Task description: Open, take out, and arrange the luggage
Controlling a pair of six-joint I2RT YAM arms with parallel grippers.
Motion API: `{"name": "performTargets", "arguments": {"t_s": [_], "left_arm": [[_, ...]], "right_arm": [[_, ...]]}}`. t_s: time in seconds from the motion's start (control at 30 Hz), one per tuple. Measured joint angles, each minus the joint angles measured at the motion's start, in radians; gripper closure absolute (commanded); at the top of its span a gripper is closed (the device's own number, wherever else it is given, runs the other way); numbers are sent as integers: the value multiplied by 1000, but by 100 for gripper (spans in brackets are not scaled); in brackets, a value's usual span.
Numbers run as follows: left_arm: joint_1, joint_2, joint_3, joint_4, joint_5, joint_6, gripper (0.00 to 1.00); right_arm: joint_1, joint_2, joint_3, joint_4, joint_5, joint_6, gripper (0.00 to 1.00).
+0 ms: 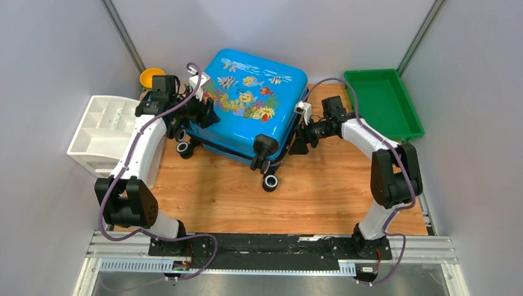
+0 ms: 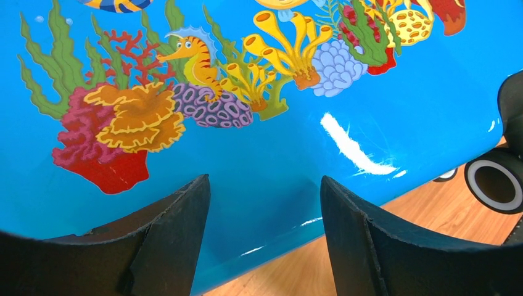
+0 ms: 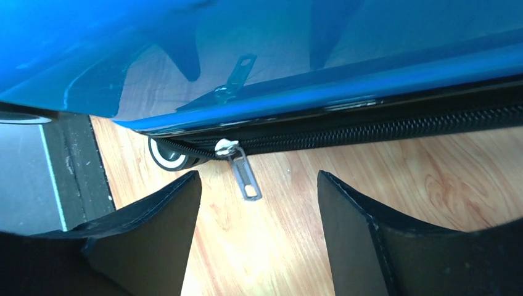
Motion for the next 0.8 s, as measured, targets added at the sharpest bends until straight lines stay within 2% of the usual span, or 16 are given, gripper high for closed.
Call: {"name": "performTargets", "arguments": {"t_s": [0.17, 0.27, 0.3, 0.37, 0.47, 0.5, 0.53, 0.67, 0.8], "left_arm": [[1, 16, 20, -7, -2, 1, 25], [1, 19, 23, -10, -5, 1, 25], [1, 19, 24, -11, -6, 1, 25], [1, 23, 27, -13, -10, 1, 25], [4, 30, 33, -11, -14, -1, 26], [8, 35, 38, -9, -17, -4, 27], [15, 43, 43, -6, -17, -8, 27], [66, 83, 71, 23, -15, -35, 29], [96, 109, 90, 42, -27, -58, 32]], "right_arm": [[-2, 112, 48, -43, -74, -2, 33], [-9, 134, 48, -49, -106, 19, 50], [-9, 135, 48, -49, -116, 27, 60], [-10, 135, 48, -44, -138, 55, 67], [-10, 135, 48, -40, -161, 79, 83], [-10, 135, 48, -40, -169, 88, 97], [-10, 135, 48, -39, -174, 92, 100], [-6, 112, 36, -31, -185, 105, 100], [0, 48, -28, 30, -115, 113, 100]]}}
